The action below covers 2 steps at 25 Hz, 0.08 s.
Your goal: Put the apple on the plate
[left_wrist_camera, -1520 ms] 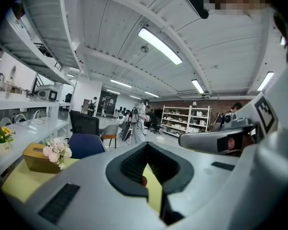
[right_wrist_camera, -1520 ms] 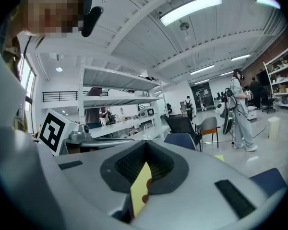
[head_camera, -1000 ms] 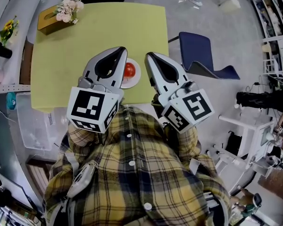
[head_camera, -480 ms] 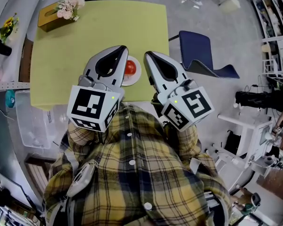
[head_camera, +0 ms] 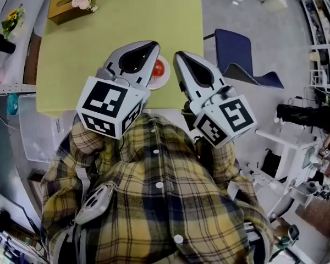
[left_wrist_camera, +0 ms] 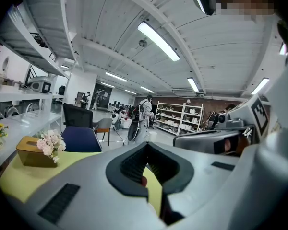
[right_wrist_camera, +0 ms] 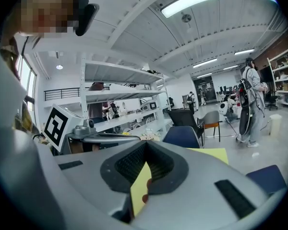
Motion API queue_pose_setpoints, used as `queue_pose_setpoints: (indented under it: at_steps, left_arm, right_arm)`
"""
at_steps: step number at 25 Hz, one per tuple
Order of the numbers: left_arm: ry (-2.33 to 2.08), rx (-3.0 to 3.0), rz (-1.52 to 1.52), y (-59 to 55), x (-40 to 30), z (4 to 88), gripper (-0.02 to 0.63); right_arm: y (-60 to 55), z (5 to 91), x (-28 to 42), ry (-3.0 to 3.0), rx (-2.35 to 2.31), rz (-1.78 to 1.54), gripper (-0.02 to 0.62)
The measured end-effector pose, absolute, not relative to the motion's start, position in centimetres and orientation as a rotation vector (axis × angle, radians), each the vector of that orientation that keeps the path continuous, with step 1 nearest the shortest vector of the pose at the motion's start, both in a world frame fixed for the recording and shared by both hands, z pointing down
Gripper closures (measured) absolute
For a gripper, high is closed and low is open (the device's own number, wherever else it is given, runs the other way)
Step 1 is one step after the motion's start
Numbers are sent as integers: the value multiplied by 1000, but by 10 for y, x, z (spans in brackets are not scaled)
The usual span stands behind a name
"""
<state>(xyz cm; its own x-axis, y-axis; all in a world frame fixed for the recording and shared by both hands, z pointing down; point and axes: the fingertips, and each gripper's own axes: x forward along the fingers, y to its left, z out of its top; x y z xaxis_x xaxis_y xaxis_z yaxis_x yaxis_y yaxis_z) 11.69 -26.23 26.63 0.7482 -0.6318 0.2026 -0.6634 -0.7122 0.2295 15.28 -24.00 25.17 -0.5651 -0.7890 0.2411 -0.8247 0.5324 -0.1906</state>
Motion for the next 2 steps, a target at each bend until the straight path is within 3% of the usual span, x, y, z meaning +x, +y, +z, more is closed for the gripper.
queue_pose_setpoints:
  at_steps: [2]
  left_arm:
    - [-993, 2669, 160, -266, 119, 266, 601]
  right_arm:
    - [-241, 251, 156, -2640, 1403, 427, 599]
